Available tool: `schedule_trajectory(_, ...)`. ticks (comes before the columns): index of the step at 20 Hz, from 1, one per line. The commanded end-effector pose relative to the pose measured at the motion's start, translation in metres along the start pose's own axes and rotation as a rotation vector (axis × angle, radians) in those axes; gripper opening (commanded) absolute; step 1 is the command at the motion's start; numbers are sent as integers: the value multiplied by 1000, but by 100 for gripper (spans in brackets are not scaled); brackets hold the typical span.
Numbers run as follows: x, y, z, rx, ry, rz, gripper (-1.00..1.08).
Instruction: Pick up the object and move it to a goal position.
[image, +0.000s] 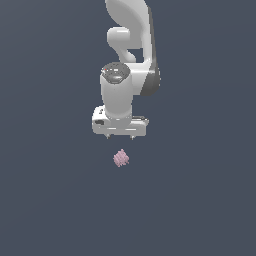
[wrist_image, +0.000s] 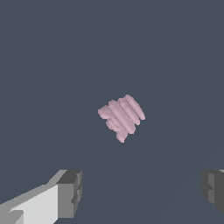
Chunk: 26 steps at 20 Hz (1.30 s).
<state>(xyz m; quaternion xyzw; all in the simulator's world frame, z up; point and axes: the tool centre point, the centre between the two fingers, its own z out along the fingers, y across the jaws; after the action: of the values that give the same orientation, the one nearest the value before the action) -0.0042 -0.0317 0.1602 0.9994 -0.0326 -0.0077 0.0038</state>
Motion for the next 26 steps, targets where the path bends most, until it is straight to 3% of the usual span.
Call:
schedule_trajectory(1,0,0,0,0,0,0,100)
schedule_trajectory(10,13,-27,-27,9,65,-39,100)
schedule_trajectory(26,19,-22,-10,1,55,-152,100)
